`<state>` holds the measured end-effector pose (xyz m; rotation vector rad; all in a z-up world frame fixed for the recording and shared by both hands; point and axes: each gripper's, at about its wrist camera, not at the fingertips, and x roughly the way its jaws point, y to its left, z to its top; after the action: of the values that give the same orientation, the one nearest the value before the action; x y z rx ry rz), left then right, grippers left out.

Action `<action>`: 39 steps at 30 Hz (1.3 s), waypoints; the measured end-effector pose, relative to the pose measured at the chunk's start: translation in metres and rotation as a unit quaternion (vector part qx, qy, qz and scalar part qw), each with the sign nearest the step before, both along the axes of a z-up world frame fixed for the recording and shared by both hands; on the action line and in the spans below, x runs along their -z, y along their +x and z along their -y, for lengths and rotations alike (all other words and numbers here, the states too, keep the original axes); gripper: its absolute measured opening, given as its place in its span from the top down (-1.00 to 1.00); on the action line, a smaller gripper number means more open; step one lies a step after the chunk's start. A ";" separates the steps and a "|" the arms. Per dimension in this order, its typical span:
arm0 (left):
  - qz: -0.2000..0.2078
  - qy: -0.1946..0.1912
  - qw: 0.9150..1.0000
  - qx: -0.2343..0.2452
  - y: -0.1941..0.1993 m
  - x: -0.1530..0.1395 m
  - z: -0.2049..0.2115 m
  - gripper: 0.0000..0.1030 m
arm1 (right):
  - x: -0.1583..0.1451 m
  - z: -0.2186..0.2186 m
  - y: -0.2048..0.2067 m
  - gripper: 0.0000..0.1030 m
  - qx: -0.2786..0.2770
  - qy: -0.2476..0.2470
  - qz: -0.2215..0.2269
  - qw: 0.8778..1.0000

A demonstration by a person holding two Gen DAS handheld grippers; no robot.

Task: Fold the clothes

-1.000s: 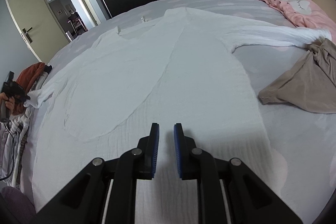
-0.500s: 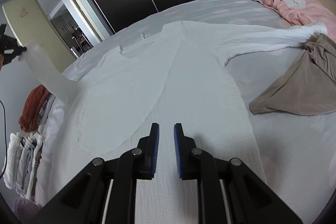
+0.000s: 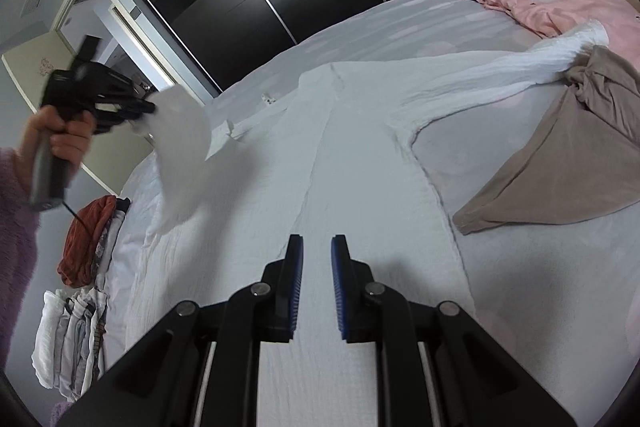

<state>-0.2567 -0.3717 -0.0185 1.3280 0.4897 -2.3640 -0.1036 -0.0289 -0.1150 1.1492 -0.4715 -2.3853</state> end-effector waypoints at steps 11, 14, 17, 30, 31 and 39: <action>0.074 0.073 0.994 0.043 -0.030 0.108 -0.054 0.38 | 0.024 -0.009 -0.020 0.72 0.015 -0.007 0.048 0.999; 0.077 0.085 0.992 0.054 -0.026 0.102 -0.058 0.33 | 0.028 -0.009 -0.022 0.72 0.018 -0.003 0.054 0.998; 0.070 0.092 0.992 0.058 -0.011 0.084 -0.057 0.33 | 0.030 -0.009 -0.023 0.72 0.022 0.001 0.058 0.998; 0.056 -0.074 0.994 0.065 0.162 0.016 -0.067 0.33 | 0.025 -0.036 -0.022 0.41 0.077 -0.020 0.086 0.993; 0.057 -0.078 0.994 0.061 0.171 0.018 -0.066 0.33 | 0.023 -0.041 -0.020 0.39 0.084 -0.026 0.088 0.992; 0.069 -0.082 0.994 0.013 0.202 0.015 -0.048 0.33 | 0.005 -0.064 -0.020 0.38 0.140 -0.076 0.122 0.980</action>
<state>-0.0548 -0.3238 -0.0339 1.4161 0.2342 -2.2592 -0.1239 0.0353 -0.1203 1.3881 -0.9377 -2.3953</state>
